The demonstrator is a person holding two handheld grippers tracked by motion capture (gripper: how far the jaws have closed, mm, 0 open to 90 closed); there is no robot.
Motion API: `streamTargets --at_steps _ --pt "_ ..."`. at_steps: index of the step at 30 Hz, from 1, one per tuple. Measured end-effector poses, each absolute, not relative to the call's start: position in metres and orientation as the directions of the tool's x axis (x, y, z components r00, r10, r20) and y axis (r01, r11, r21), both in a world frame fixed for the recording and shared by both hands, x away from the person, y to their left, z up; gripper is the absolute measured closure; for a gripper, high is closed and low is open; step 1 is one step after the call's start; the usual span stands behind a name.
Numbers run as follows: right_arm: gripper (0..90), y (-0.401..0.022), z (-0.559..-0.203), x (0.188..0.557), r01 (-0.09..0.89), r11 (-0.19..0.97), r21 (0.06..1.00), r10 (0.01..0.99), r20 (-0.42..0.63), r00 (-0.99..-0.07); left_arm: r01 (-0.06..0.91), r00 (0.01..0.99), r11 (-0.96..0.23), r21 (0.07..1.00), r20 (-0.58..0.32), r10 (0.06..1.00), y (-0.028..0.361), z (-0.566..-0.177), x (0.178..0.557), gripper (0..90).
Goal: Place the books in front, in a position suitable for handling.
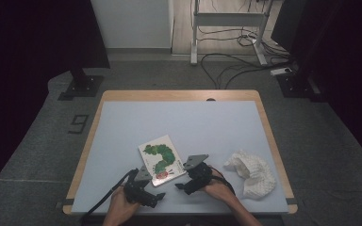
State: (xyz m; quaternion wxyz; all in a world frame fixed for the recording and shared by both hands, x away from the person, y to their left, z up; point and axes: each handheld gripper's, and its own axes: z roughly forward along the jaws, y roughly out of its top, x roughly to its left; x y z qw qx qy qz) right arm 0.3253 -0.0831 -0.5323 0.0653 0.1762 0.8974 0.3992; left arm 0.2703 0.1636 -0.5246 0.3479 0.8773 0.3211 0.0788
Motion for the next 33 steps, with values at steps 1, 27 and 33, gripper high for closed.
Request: streamTargets --at_steps 1,27,33 --pt "13.4 -0.084 -0.532 0.324 0.264 0.619 0.739 0.37 0.021 -0.929 0.506 0.784 -0.557 0.659 -0.081 0.615 0.163 -0.524 0.27 0.0" --pt "1.2 -0.1 -0.52 0.296 0.317 0.572 0.757 0.429 0.053 -0.902 0.457 0.755 -0.524 0.719 -0.002 0.655 0.193 -0.495 0.364 0.9" --pt "0.3 -0.094 -0.523 0.286 0.321 0.572 0.755 0.416 0.07 -0.907 0.491 0.753 -0.537 0.686 -0.024 0.658 0.192 -0.503 0.39 0.0"
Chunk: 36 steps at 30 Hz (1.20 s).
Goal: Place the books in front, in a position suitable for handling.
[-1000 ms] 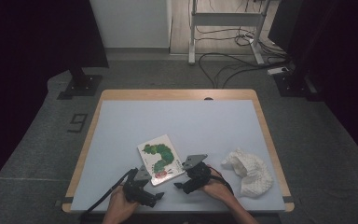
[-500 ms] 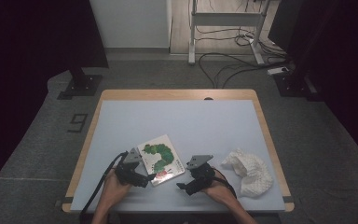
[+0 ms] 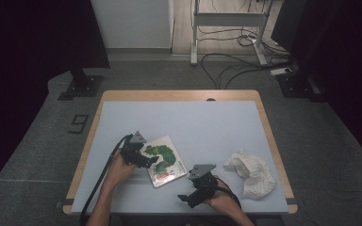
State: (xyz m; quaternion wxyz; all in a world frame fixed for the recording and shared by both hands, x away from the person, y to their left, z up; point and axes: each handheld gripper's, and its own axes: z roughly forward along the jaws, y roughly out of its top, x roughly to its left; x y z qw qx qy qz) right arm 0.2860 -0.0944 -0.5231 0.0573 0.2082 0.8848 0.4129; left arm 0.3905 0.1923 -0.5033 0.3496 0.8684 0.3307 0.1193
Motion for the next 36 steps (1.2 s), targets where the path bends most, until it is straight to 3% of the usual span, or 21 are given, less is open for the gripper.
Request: streamTargets --at_steps 7,17,36 --pt "0.7 -0.085 -0.526 0.281 0.326 0.574 0.751 0.396 0.094 -0.913 0.54 0.757 -0.54 0.646 -0.093 0.647 0.199 -0.516 0.402 0.0" --pt "0.1 -0.073 -0.532 0.285 0.345 0.584 0.735 0.39 0.119 -0.913 0.539 0.771 -0.56 0.629 -0.1 0.629 0.199 -0.516 0.399 0.0" --pt "0.0 -0.095 -0.531 0.3 0.365 0.583 0.726 0.414 0.121 -0.902 0.548 0.766 -0.547 0.633 -0.117 0.632 0.2 -0.518 0.354 0.0"
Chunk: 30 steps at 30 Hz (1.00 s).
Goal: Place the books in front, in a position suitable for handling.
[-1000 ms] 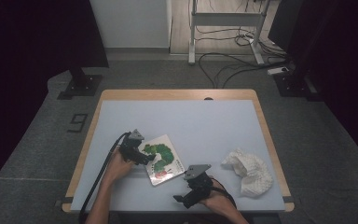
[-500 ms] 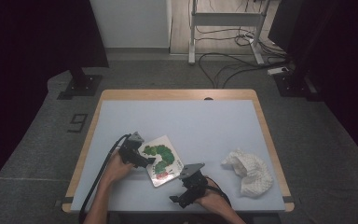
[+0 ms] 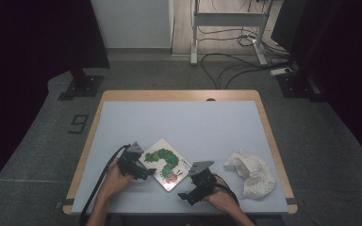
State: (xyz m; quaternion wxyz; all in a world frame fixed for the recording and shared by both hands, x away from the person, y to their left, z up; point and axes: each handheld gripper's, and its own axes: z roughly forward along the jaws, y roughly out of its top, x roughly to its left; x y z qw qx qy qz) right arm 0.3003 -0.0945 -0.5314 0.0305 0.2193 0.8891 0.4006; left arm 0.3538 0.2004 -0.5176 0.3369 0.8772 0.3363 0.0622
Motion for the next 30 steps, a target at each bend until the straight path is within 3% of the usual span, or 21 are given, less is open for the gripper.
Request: streamTargets --at_steps 7,17,23,26,30 --pt "0.0 -0.109 -0.533 0.313 0.408 0.53 0.744 0.429 0.18 -0.885 0.552 0.762 -0.539 0.636 -0.122 0.636 0.197 -0.522 0.335 0.0" --pt "0.0 -0.123 -0.532 0.332 0.429 0.52 0.739 0.473 0.169 -0.865 0.544 0.774 -0.549 0.635 -0.126 0.621 0.185 -0.522 0.309 0.0" --pt "0.0 -0.123 -0.532 0.333 0.424 0.527 0.737 0.485 0.149 -0.862 0.528 0.806 -0.587 0.614 -0.144 0.574 0.19 -0.516 0.313 0.0" --pt "0.0 -0.123 -0.532 0.331 0.421 0.526 0.739 0.49 0.142 -0.86 0.505 0.794 -0.599 0.622 -0.063 0.605 0.199 -0.512 0.316 0.0" --pt "0.0 -0.124 -0.53 0.327 0.416 0.519 0.746 0.495 0.134 -0.858 0.519 0.745 -0.558 0.647 -0.022 0.667 0.217 -0.505 0.326 0.0"
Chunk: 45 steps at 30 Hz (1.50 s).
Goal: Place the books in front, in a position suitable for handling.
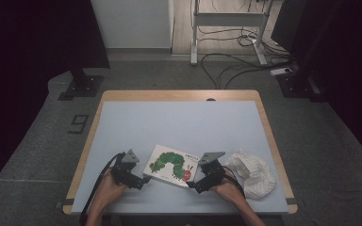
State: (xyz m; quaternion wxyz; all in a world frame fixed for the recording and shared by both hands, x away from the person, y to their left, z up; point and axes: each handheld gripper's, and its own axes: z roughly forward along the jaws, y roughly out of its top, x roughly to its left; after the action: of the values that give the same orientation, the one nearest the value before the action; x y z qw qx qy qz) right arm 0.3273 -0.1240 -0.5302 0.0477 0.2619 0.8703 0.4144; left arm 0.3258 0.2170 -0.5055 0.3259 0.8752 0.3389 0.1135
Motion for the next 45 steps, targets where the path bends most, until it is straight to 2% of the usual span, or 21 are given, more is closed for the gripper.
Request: streamTargets --at_steps 4,8,12,33,40,41,42,43,44,45 --pt "0.0 -0.127 -0.526 0.324 0.412 0.515 0.751 0.505 0.122 -0.854 0.546 0.686 -0.53 0.649 0.017 0.728 0.233 -0.506 0.339 0.0" --pt "0.0 -0.13 -0.524 0.322 0.415 0.518 0.748 0.515 0.116 -0.85 0.564 0.677 -0.547 0.619 0.033 0.735 0.236 -0.515 0.349 0.0" --pt "0.0 -0.133 -0.526 0.322 0.437 0.513 0.739 0.531 0.127 -0.838 0.575 0.694 -0.551 0.604 -0.003 0.72 0.234 -0.522 0.353 0.0" --pt "0.0 -0.141 -0.53 0.338 0.505 0.478 0.719 0.576 0.178 -0.798 0.48 0.782 -0.601 0.639 -0.001 0.623 0.196 -0.526 0.324 0.0" --pt "0.0 -0.134 -0.523 0.35 0.467 0.51 0.722 0.561 0.132 -0.817 0.463 0.795 -0.607 0.646 0.0 0.607 0.189 -0.527 0.317 0.0" --pt "3.3 -0.132 -0.521 0.352 0.449 0.526 0.722 0.549 0.115 -0.828 0.46 0.796 -0.607 0.648 0.002 0.605 0.189 -0.528 0.316 0.0" --pt "11.0 -0.13 -0.52 0.353 0.439 0.516 0.735 0.507 0.151 -0.849 0.457 0.799 -0.607 0.65 0.0 0.602 0.188 -0.528 0.316 0.0" --pt "13.7 -0.128 -0.519 0.355 0.451 0.486 0.749 0.449 0.228 -0.864 0.456 0.799 -0.608 0.65 0.002 0.601 0.187 -0.528 0.315 0.0" --pt "13.3 -0.122 -0.518 0.355 0.458 0.489 0.742 0.448 0.237 -0.862 0.456 0.8 -0.607 0.651 -0.001 0.6 0.187 -0.528 0.314 0.0" --pt "12.9 -0.115 -0.516 0.351 0.42 0.538 0.731 0.469 0.154 -0.869 0.453 0.801 -0.607 0.653 0.0 0.598 0.186 -0.528 0.313 0.0"
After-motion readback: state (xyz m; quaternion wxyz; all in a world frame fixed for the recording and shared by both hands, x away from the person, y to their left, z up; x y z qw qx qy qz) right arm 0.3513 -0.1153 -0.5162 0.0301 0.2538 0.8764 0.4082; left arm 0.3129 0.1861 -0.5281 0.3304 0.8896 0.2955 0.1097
